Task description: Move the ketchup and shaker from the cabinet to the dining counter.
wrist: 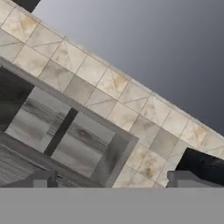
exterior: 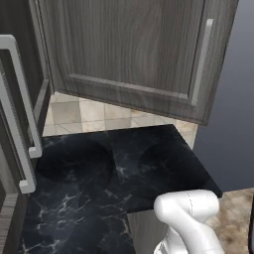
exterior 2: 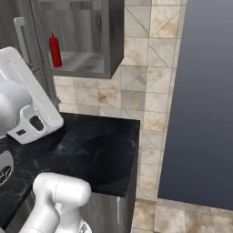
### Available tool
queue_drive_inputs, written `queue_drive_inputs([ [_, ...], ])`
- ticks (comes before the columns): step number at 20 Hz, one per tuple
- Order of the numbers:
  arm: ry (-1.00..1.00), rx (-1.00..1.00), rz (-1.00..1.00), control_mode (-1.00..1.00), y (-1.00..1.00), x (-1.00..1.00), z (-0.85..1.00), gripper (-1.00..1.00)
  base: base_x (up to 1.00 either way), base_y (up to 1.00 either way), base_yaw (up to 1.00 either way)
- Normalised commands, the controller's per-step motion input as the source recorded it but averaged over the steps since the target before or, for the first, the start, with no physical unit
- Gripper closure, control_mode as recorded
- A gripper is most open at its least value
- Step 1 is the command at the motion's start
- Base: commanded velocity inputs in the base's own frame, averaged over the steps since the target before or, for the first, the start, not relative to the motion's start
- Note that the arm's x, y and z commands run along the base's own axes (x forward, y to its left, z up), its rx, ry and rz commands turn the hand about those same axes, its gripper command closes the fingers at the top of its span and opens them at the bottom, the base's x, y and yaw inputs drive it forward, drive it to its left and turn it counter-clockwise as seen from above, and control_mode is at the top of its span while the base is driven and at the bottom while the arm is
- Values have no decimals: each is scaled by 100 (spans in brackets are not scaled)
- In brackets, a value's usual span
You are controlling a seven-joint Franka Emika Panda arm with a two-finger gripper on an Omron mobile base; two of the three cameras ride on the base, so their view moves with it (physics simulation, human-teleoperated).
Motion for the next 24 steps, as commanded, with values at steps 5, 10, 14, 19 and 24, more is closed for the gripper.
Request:
queue_drive_inputs([
  [5, 0, 43, 74, -100, -5, 40, -27, -100, 0, 0, 0],
  [10, 2, 22, 59, -100, 0, 58, -42, -100, 0, 0, 0],
  [14, 0, 14, 46, -100, 0, 72, -61, -100, 0, 0, 0],
  [19, -1, 17, 40, -100, 0, 58, -25, -100, 0, 0, 0],
  [24, 0, 11, 32, -100, 21, 38, 0, -100, 0, 0, 0],
])
